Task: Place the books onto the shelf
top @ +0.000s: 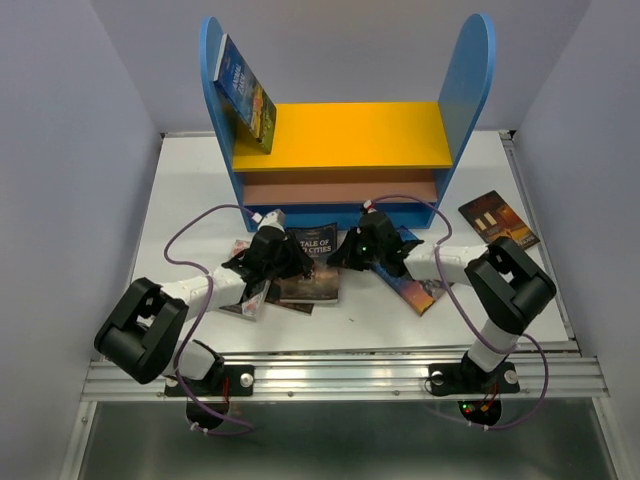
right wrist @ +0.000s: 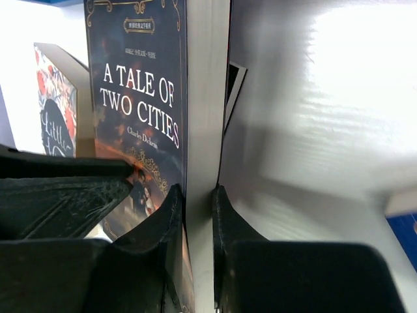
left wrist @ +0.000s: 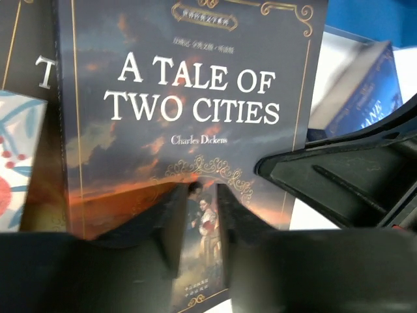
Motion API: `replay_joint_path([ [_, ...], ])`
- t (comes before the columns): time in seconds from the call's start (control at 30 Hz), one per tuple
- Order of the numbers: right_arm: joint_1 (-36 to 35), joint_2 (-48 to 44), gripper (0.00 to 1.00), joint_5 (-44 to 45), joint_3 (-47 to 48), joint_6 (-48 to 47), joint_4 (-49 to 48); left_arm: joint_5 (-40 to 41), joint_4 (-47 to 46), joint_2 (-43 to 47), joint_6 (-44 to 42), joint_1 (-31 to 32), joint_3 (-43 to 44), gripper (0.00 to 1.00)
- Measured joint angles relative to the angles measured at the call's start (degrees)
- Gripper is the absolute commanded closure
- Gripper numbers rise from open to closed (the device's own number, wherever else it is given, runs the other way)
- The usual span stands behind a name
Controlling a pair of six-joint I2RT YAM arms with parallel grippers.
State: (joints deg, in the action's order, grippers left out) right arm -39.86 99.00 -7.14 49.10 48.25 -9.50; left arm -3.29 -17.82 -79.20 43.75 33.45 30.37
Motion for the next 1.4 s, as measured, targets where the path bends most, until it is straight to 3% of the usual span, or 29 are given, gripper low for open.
replay_joint_path([
  [0.03,-0.1,-0.8,0.99,0.3,-0.4,-0.2,0.2,-0.2,-0.1,0.3,-0.2,0.1,0.2,0.45],
  [0.1,-0.3,-2.6,0.99,0.7,-1.6,-0.7,0.7,-0.3,0.3,1.0,-0.6,0.3,0.2,0.38],
  [0.13,-0.3,-3.7,0.99,1.1,-2.3,-1.1,1.2,-0.5,0.6,1.6,-0.7,0.3,0.3,0.26],
  [0.2,-0.3,-6.4,0.99,1.4,-3.8,-2.1,2.6,-0.6,2.0,3.0,-1.3,0.3,0.4,0.14],
  [0.3,-0.3,-10.1,0.99,1.8,-5.9,-3.8,4.0,-0.5,3.7,6.3,-1.9,0.3,0.4,0.02],
  [0.57,-0.3,-23.9,0.99,1.5,-12.0,-8.9,7.7,-0.7,4.5,14.7,-4.1,0.3,0.0,0.01],
  [0.77,-0.3,-34.2,0.99,2.4,-12.5,-12.0,12.3,-5.3,-1.7,18.8,-5.7,-0.2,-4.2,0.01],
  [1.4,0.1,-40.9,0.99,8.4,11.1,-19.7,33.9,-31.3,-32.1,11.4,-8.6,-1.3,-7.0,0.01],
])
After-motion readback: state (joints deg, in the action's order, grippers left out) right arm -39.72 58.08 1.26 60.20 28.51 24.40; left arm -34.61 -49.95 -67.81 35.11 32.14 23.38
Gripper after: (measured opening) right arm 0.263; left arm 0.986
